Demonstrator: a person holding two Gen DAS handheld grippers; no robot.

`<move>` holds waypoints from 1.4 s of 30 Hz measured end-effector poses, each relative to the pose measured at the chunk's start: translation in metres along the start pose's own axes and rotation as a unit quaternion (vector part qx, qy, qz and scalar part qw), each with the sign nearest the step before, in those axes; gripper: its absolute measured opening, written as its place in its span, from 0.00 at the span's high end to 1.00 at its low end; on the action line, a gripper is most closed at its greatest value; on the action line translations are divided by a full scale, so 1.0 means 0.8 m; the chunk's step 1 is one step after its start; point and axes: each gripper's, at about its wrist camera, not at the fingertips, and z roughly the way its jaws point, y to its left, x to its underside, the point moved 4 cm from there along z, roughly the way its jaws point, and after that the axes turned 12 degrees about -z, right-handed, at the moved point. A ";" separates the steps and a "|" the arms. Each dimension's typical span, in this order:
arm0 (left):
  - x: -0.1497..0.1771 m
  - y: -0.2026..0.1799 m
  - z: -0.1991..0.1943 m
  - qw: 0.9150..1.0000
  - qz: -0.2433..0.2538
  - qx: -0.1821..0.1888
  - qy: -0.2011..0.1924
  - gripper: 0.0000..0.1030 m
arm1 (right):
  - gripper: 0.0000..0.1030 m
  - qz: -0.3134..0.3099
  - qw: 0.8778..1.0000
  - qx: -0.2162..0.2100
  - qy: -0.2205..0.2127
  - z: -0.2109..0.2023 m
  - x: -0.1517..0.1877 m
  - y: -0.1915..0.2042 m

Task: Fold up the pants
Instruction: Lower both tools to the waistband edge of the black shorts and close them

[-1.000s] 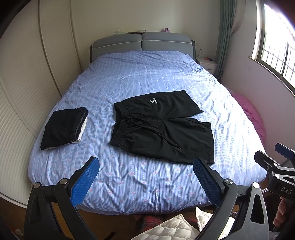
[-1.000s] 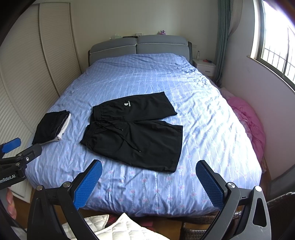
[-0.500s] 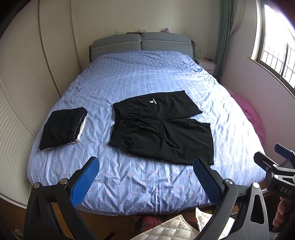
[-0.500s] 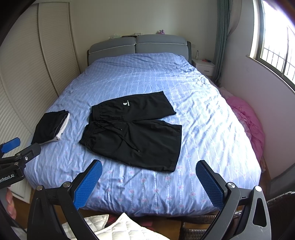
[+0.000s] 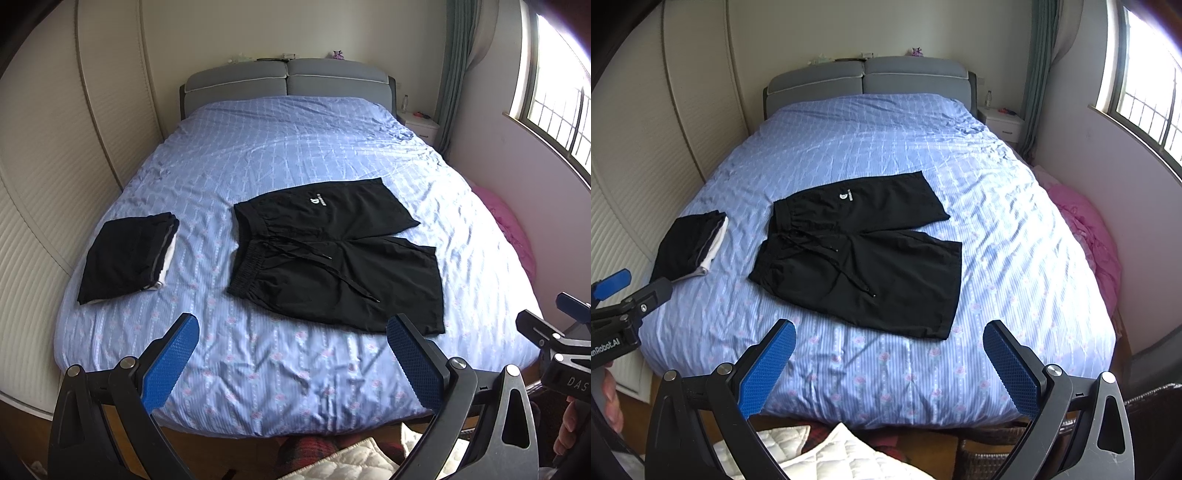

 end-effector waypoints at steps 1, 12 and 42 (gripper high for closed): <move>-0.005 0.005 0.007 1.000 0.001 0.000 0.000 0.00 | 0.01 0.001 1.000 0.002 0.002 0.005 -0.004 0.003; -0.028 0.071 0.108 0.999 0.016 0.015 0.030 0.00 | 0.01 0.057 0.998 0.017 0.032 0.095 -0.022 0.040; 0.052 0.060 0.449 0.967 -0.002 -0.014 0.256 0.03 | 0.18 0.260 0.944 -0.006 0.205 0.407 0.108 0.018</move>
